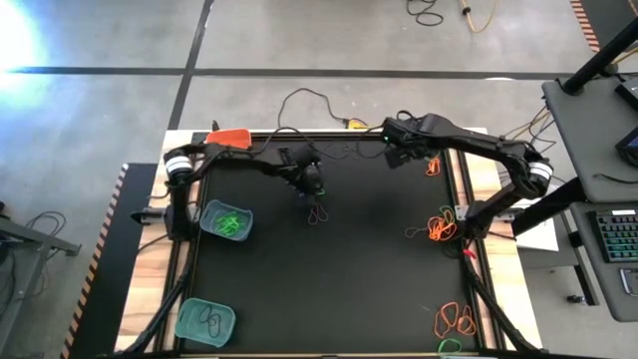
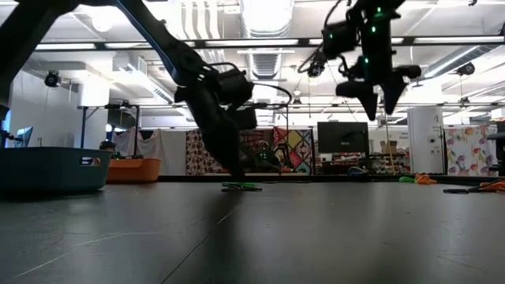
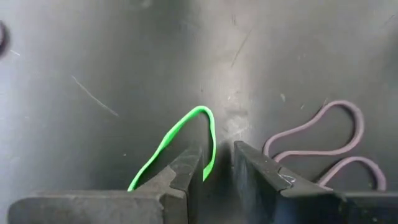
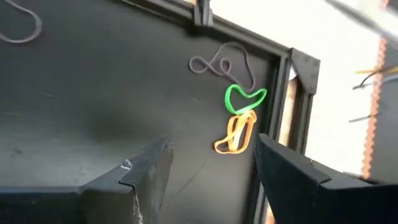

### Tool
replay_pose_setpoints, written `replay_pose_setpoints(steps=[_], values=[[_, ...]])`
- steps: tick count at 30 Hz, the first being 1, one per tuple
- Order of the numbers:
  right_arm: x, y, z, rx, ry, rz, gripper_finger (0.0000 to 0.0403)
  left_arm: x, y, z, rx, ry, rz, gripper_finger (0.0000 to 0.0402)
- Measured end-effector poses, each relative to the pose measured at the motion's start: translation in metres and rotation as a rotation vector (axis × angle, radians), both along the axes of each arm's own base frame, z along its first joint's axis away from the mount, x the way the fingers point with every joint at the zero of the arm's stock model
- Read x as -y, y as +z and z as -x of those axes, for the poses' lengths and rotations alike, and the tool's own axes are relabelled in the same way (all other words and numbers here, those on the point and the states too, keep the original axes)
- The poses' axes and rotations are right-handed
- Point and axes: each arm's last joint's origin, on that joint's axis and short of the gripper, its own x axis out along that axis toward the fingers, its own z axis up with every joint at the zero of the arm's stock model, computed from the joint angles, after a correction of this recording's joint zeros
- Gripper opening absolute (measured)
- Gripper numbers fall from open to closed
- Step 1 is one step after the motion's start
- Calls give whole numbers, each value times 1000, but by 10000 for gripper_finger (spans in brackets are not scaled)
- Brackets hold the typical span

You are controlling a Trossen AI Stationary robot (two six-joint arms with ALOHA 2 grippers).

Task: Sort rubber bands into baskets
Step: Put the green rubber band into the blue bin

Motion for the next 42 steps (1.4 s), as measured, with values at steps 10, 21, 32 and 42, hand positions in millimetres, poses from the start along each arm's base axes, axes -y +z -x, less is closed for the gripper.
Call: replay_pose_setpoints(steps=[10,21,32,42], values=[[22,-29,10,113,-64,-46,221,-4,-16,-7,-58,21,39,65],[46,-82,53,196,-337,-78,221,-5,-18,-6,-76,86,47,1],[62,-99,67,278,-427,19,221,-1,18,6,-55,89,13,0],[81,-111,63,278,-485,53,221,18,93,45,-39,61,8,0]])
